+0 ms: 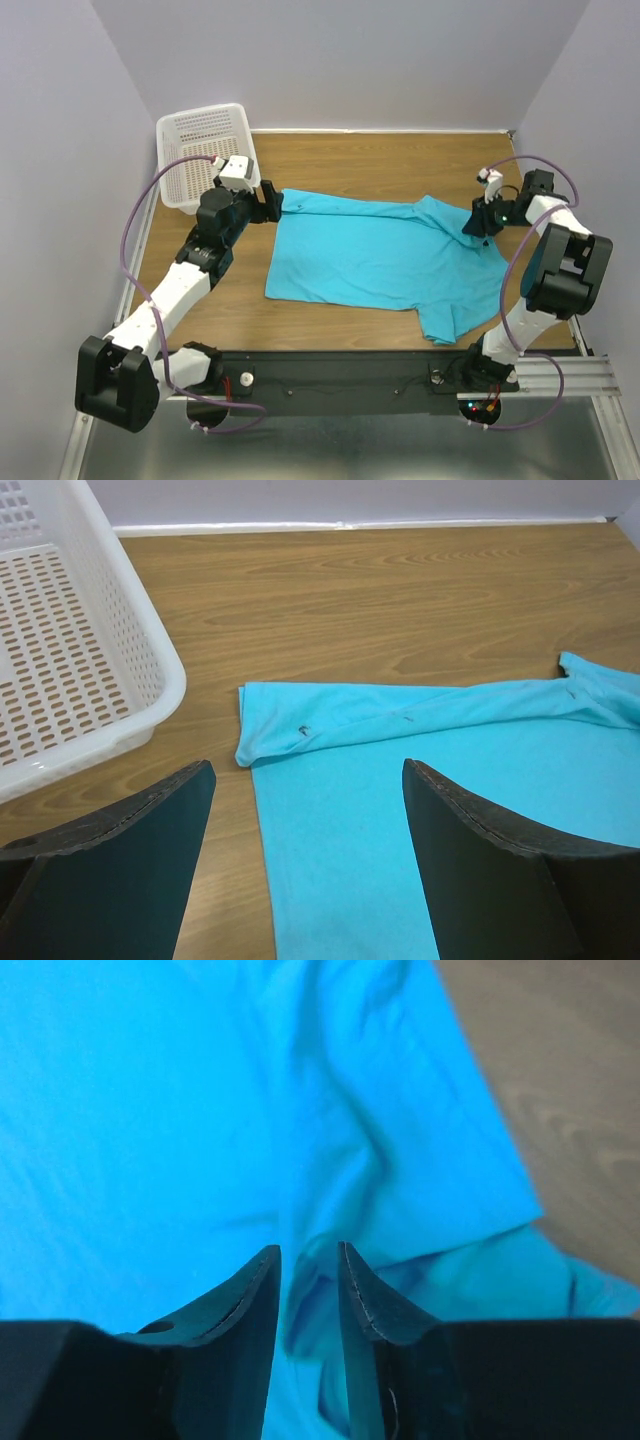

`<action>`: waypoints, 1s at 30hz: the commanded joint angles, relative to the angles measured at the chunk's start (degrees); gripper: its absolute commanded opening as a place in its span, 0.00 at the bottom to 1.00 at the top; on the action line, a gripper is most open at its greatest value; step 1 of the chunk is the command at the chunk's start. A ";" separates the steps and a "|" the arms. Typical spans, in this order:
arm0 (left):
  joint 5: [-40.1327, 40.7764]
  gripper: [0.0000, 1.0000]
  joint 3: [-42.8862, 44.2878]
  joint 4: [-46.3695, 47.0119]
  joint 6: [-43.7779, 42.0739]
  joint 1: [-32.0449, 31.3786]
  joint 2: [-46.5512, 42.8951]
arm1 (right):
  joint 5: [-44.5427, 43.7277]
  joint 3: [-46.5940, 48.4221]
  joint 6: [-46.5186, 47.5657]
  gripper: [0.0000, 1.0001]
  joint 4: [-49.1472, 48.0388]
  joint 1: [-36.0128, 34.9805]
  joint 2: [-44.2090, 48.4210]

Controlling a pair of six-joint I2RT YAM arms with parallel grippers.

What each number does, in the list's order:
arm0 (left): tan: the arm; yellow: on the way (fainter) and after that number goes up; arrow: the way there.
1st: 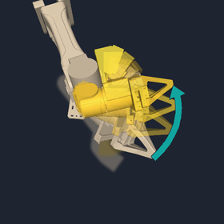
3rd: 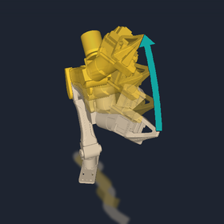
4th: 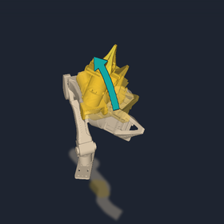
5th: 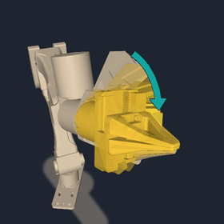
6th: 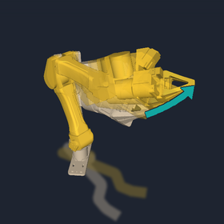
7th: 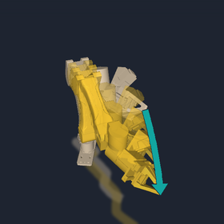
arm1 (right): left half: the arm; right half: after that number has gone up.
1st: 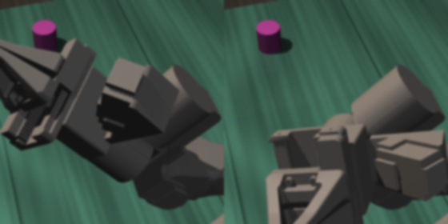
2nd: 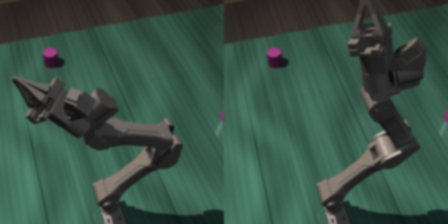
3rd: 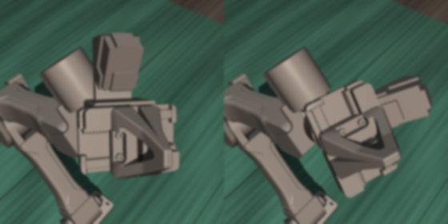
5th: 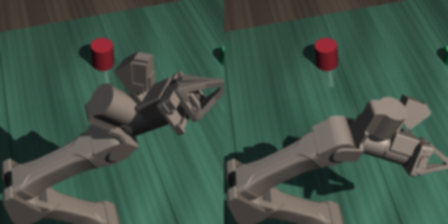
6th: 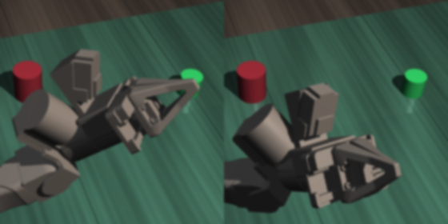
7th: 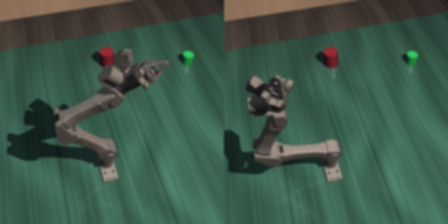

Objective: Fold and stack the t-shirts
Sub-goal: Fold the tshirt

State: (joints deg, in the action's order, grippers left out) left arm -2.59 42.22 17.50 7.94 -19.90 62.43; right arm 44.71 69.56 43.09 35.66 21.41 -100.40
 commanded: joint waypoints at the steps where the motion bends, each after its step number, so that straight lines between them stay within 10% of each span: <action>1: -0.93 0.87 -0.38 2.63 0.14 -0.23 0.49 | -5.49 -3.72 16.47 0.49 4.94 0.30 4.50; 7: -0.75 0.87 -0.21 2.72 0.05 -0.23 1.02 | -10.34 -10.05 16.45 0.73 -0.74 0.82 12.23; 9: -0.49 0.87 -0.20 2.63 -0.03 -0.23 1.11 | -7.99 -9.88 10.99 1.00 -4.01 2.40 14.61; 16: 0.30 0.87 -0.47 2.37 -0.39 -0.14 -0.29 | -1.55 -7.51 -23.10 1.00 -16.58 2.85 7.00; 30: -0.31 0.87 -0.38 2.80 -0.65 -0.23 -0.82 | -10.52 -0.13 -35.79 0.74 -18.34 2.76 -1.37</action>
State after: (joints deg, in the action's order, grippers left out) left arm -2.50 41.98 17.54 7.90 -19.90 63.57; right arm 36.95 66.74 11.11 21.23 24.03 -101.89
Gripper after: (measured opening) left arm 0.869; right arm 0.761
